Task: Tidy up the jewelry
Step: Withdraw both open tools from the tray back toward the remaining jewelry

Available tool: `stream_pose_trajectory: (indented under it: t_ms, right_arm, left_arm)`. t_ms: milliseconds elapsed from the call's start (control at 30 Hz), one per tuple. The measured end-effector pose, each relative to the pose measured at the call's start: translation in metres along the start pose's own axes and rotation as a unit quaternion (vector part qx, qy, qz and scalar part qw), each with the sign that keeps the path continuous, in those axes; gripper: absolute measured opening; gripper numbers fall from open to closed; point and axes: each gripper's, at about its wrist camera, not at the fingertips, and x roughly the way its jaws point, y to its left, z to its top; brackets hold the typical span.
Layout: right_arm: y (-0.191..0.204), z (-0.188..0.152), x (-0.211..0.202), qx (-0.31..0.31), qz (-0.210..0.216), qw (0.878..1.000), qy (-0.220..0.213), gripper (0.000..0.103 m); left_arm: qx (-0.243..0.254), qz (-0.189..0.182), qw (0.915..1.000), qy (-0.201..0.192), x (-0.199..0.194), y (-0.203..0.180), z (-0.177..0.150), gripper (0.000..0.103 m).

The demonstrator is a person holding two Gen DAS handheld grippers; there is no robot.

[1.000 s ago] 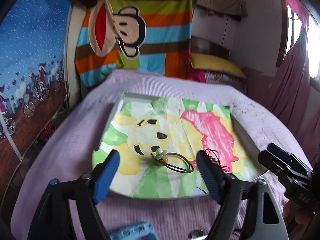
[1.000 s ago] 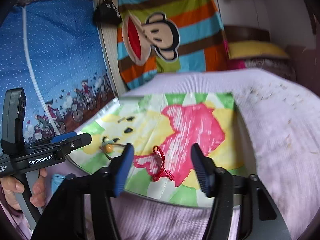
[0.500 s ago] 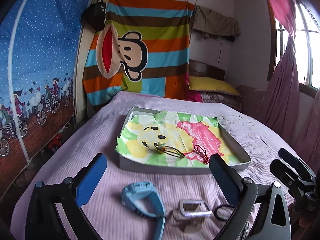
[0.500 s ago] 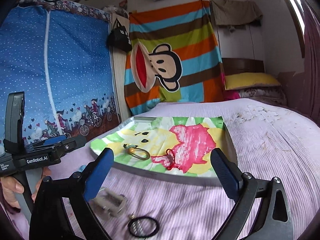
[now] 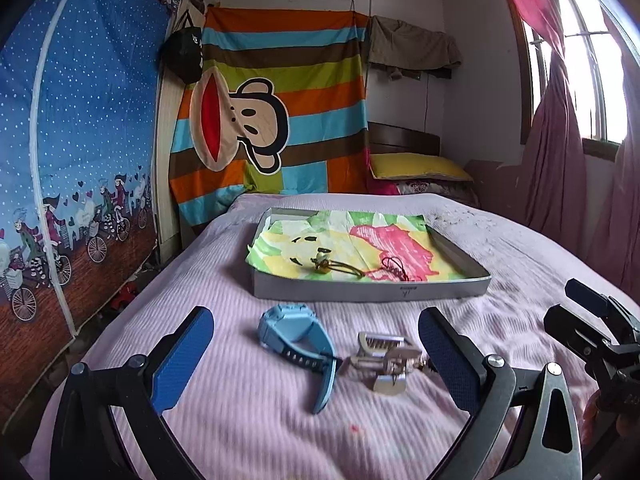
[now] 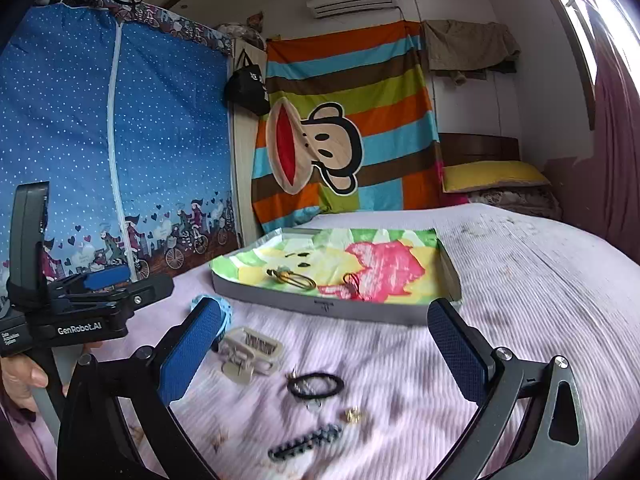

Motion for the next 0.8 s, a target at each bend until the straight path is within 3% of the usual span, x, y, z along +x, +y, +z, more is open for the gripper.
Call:
stream_pose_trajectory:
  t_ms: [367, 800]
  right_arm:
    - [-0.004, -0.028, 0.002, -0.001, -0.014, 0.999, 0.051, 0.102]
    - [-0.014, -0.052, 0.017, 0.005, -0.01, 0.995, 0.101, 0.102]
  left_arm:
    - [0.008, 0.013, 0.9998, 0.014, -0.002, 0.003, -0.025, 0.103]
    - [0.027, 0.002, 0.9978, 0.061, 0.009, 0.001, -0.047, 0.103]
